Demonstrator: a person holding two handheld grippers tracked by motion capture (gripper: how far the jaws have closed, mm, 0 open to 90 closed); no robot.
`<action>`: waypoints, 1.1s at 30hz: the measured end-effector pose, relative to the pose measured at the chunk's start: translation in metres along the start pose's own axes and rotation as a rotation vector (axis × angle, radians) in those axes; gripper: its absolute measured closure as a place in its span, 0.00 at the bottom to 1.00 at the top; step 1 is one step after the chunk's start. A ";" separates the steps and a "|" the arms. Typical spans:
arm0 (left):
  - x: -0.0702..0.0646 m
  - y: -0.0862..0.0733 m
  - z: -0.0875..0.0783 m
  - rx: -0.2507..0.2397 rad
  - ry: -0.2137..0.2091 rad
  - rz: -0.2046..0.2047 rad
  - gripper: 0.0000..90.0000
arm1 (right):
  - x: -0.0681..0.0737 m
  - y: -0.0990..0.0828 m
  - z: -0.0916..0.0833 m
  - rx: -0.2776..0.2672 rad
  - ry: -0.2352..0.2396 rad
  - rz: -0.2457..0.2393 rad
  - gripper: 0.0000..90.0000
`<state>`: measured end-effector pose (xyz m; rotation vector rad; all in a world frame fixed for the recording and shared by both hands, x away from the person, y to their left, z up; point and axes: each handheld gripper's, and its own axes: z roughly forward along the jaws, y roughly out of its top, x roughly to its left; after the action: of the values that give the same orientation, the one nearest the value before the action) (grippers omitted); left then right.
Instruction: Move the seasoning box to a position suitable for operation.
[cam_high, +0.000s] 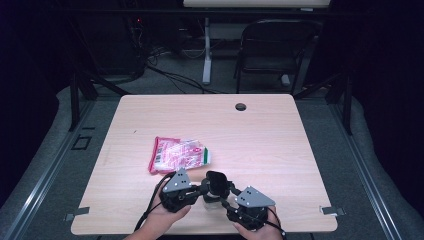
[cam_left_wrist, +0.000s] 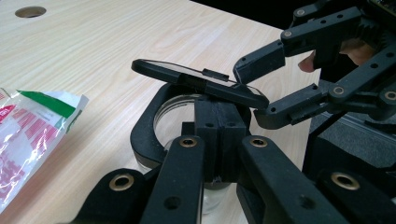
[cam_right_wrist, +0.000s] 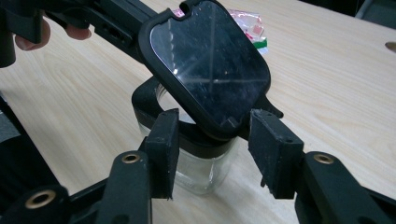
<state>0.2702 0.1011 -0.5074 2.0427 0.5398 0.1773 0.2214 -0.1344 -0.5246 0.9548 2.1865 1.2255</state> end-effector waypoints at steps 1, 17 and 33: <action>0.000 0.000 0.000 0.001 -0.001 0.000 0.99 | 0.001 0.000 0.001 -0.006 -0.004 -0.006 0.58; 0.002 -0.010 0.005 0.031 -0.002 -0.012 0.99 | 0.001 0.002 0.002 -0.023 -0.009 0.002 0.62; 0.001 -0.013 0.008 0.039 -0.006 -0.012 0.98 | -0.003 0.002 -0.004 -0.053 -0.001 0.032 0.67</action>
<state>0.2697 0.1006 -0.5225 2.0769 0.5555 0.1539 0.2210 -0.1383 -0.5205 0.9721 2.1350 1.2913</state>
